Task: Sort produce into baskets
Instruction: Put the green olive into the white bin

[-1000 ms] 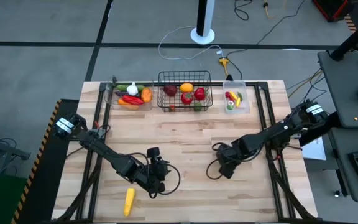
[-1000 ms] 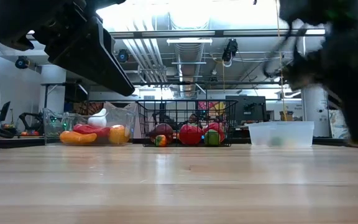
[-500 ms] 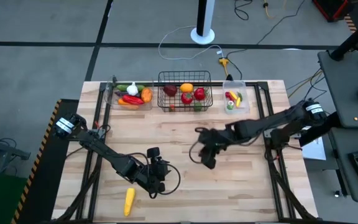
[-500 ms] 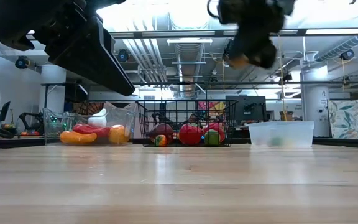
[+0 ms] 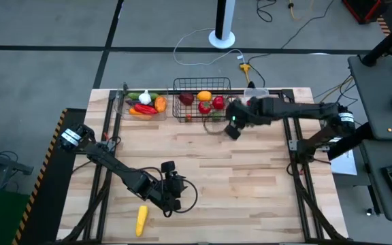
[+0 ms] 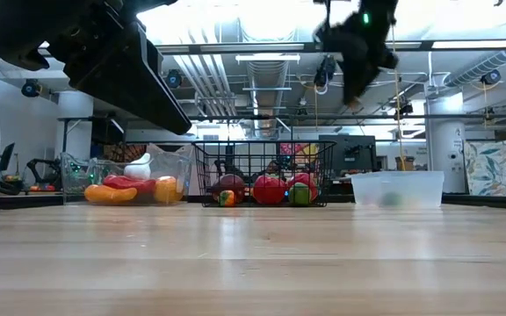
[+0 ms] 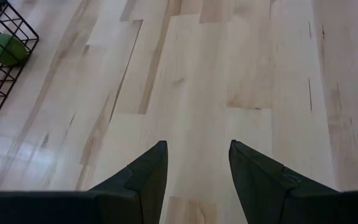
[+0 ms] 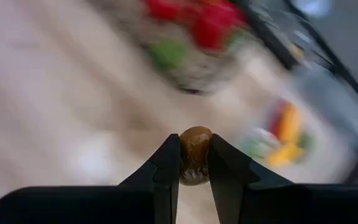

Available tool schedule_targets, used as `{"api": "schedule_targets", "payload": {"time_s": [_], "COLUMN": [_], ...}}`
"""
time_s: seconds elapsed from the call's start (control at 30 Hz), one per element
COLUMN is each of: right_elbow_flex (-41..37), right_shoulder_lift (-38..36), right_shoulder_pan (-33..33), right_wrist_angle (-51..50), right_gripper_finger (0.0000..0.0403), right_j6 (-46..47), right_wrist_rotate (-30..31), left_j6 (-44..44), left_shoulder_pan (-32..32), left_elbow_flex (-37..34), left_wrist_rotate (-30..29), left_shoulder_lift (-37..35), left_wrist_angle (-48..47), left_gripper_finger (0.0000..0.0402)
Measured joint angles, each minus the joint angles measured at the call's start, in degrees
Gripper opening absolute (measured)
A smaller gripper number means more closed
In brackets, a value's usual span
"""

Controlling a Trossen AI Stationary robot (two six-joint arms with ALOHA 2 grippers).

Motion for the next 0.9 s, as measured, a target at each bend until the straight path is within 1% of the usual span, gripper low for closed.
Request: {"api": "schedule_targets", "payload": {"time_s": [0.07, 0.13, 0.3, 0.43, 0.63, 0.9], "right_elbow_flex": [-1.03, -2.42, -5.89, -7.50, -8.57, -8.88], "right_shoulder_lift": [0.08, 0.45, 2.10, 4.34, 8.61, 14.43], "right_shoulder_pan": [-4.26, -8.82, -20.53, -27.00, -32.35, -33.41], "right_wrist_angle": [-2.63, -3.35, -1.08, 1.62, 2.29, 3.96], "right_gripper_finger": [0.0059, 0.0059, 0.0059, 0.0059, 0.0059, 0.0059], "right_j6": [0.85, 0.26, -3.64, -6.16, -8.12, -10.83], "right_wrist_rotate": [2.77, 3.92, 3.39, 2.89, 0.36, -0.05], "left_j6": [0.00, 0.00, 0.00, 0.02, 0.02, -0.38], "left_shoulder_pan": [0.00, 0.00, 0.02, 0.05, 0.28, 0.28], "left_elbow_flex": [0.00, -0.06, -0.26, -0.28, -0.35, -0.35], "left_wrist_rotate": [0.00, -0.01, -0.02, -0.02, -0.73, -1.29], "left_shoulder_lift": [0.00, 0.00, 0.02, 0.02, 0.02, 0.02], "left_wrist_angle": [-0.04, 0.00, -0.11, -0.11, -0.11, -0.11], "left_gripper_finger": [0.0155, 0.0155, 0.0155, 0.0155, 0.0155, 0.0155]}}
